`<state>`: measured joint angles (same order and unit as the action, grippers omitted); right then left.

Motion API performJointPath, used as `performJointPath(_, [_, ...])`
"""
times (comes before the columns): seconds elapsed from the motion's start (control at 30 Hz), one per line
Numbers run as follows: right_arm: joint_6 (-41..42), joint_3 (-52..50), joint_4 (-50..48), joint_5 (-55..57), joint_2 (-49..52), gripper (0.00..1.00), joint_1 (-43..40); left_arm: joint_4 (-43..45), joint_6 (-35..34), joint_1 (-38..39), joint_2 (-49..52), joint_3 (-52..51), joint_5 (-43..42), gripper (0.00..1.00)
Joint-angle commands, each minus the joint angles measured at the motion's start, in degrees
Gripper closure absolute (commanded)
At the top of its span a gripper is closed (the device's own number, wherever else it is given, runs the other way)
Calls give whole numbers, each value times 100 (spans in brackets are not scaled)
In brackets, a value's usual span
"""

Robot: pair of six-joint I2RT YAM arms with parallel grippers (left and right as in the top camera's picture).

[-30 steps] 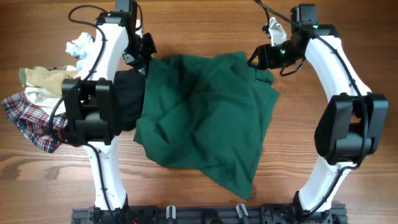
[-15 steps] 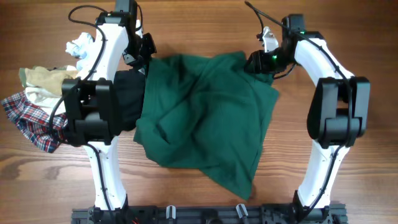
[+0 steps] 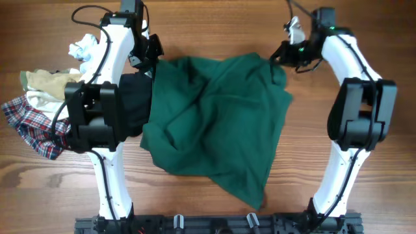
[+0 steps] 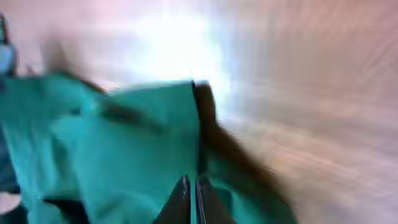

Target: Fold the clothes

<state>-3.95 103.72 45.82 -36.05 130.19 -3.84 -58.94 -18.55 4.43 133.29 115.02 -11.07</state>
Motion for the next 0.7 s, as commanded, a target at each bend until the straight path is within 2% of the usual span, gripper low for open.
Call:
performJointPath(0.0, [-271, 673, 74, -254, -90, 96, -96, 221, 7, 22, 76, 39, -111, 96])
performJointPath(0.1, [-339, 1071, 101, -258, -101, 96, -94, 608, 9, 22, 74, 39, -109, 96])
performJointPath(0.23, [-358, 1060, 787, 48, -103, 93, -94, 721, 9, 22, 63, 39, -109, 96])
performJointPath(0.3, [-361, 1051, 1102, 168, -103, 69, -85, 769, 9, 22, 42, 39, -109, 96])
performJointPath(0.37, [-363, 1014, 1408, 444, -101, 63, -63, 774, 7, 22, 22, 39, -109, 96])
performJointPath(0.47, [-376, 1014, 1585, 520, -61, 58, 44, 732, 7, 22, 22, 39, -111, 96])
performJointPath(0.67, [-490, 549, 1340, 590, 153, 59, 369, 623, 13, 22, 22, 39, -107, 96])
